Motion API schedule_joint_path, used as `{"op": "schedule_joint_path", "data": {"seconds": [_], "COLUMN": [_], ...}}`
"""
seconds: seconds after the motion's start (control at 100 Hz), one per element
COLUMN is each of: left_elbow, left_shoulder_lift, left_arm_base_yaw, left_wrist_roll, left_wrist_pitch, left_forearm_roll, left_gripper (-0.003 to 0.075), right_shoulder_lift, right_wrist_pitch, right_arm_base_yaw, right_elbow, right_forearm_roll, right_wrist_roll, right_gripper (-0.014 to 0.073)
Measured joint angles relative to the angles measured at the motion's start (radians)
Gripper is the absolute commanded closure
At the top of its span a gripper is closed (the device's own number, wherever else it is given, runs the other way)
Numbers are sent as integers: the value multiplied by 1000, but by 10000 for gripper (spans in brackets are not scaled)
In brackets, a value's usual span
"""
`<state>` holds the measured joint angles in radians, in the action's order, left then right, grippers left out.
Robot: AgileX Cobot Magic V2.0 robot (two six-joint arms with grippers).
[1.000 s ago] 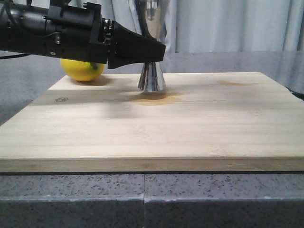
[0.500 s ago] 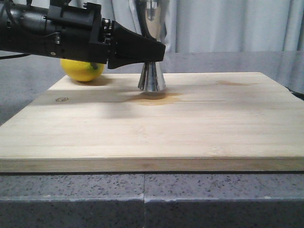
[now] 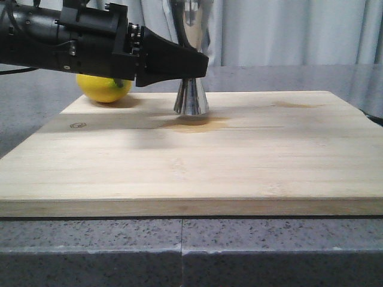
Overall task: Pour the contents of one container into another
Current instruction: 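Tilt the beaker with the right gripper, pouring liquid into the jigger, then return the beaker upright and set it down on the board with the right gripper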
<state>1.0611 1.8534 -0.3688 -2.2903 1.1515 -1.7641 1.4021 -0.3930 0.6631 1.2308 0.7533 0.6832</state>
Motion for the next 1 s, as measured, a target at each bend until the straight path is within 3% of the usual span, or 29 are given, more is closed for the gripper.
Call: {"op": "schedule_joint_path", "data": {"seconds": [0.26, 0.59, 0.82, 1.0], "left_elbow": [0, 0, 0, 0], "left_shoulder_lift": [0, 0, 0, 0], "left_arm_base_yaw": [0, 0, 0, 0], "left_wrist_roll": [0, 0, 0, 0], "left_wrist_pitch": [0, 0, 0, 0], "left_forearm_roll": [0, 0, 0, 0], "left_gripper": [661, 661, 661, 661], "right_shoulder_lift": [0, 0, 0, -32], "right_wrist_pitch": [-5, -21, -14, 47], "right_arm_base_yaw": [0, 0, -77, -214], "right_elbow": [0, 0, 0, -37], "right_forearm_roll": [-40, -123, -143, -270], "right_wrist_roll": [-39, -187, -463, -629], "right_gripper": [315, 315, 315, 315]}}
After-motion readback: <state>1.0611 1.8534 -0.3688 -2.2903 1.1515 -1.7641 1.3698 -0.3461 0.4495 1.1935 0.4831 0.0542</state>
